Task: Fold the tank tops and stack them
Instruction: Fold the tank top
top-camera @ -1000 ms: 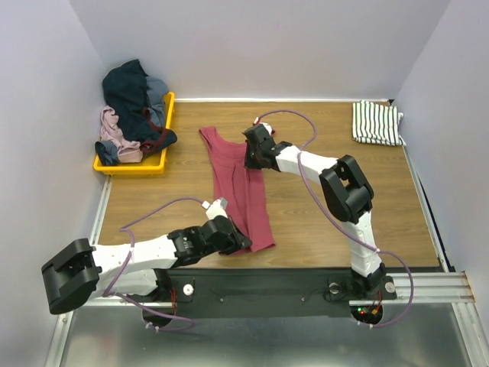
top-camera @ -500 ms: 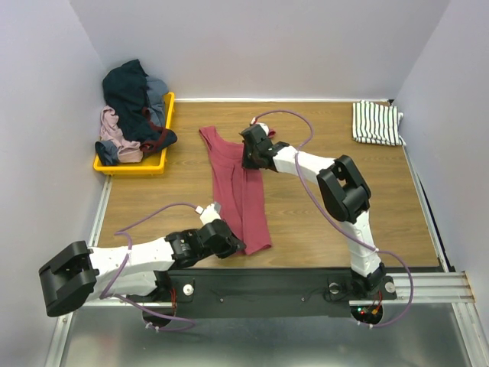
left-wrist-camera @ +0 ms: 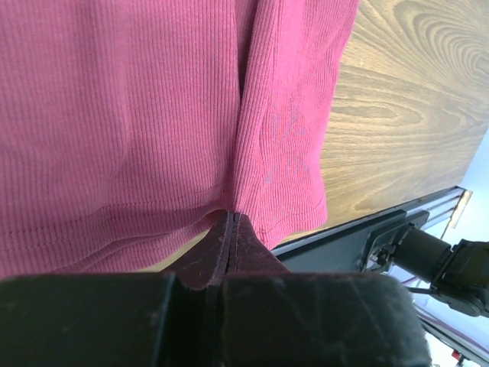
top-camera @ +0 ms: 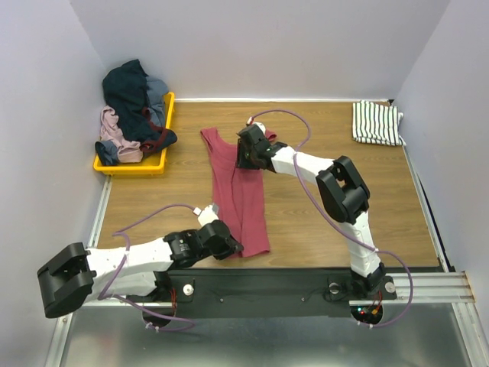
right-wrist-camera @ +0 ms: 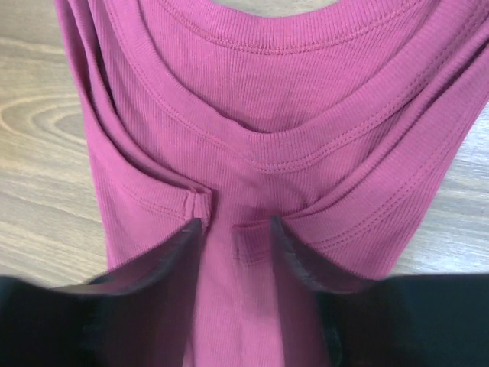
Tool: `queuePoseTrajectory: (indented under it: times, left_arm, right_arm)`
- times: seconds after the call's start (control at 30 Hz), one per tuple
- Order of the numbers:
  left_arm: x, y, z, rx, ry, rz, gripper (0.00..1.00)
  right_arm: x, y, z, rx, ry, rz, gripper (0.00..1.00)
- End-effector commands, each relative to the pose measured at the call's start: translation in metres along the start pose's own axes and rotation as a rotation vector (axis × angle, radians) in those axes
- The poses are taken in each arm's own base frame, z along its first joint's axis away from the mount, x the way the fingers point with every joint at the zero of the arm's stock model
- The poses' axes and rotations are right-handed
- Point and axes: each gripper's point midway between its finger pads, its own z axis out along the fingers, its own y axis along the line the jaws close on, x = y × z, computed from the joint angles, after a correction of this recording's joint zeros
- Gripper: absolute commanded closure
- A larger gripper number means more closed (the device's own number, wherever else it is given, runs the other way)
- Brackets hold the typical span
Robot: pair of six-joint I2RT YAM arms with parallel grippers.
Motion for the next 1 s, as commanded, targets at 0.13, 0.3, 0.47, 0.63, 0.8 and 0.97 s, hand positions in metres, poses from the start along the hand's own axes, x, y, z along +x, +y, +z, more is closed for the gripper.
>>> queuePoseTrajectory:
  times: [0.13,0.3,0.47,0.63,0.8,0.97]
  left_arm:
    - [-0.032,-0.028,-0.029,0.021,-0.115,0.024,0.66]
    - [-0.053,-0.034,-0.049,0.005,-0.193,0.014,0.52]
    - [-0.061,-0.007,-0.051,-0.109,-0.219,-0.009,0.51]
    - [-0.07,0.027,-0.05,-0.215,-0.249,-0.09,0.51]
    - [-0.074,0.045,-0.042,-0.216,-0.233,-0.12,0.51]
    - [-0.069,0.058,-0.03,-0.222,-0.186,-0.112,0.51]
  right_arm:
    - [-0.056,0.024,-0.071,-0.074,-0.152,-0.014,0.37]
    - [-0.012,-0.013,-0.098,-0.034,-0.081,-0.01,0.3]
    - [0.041,-0.046,-0.125,-0.024,0.001,0.019,0.31]
    - [0.099,-0.069,-0.162,-0.064,0.066,0.065,0.31]
    - [0.129,-0.074,-0.184,-0.119,0.101,0.098,0.31]
    - [0.159,-0.073,-0.195,-0.163,0.151,0.118,0.32]
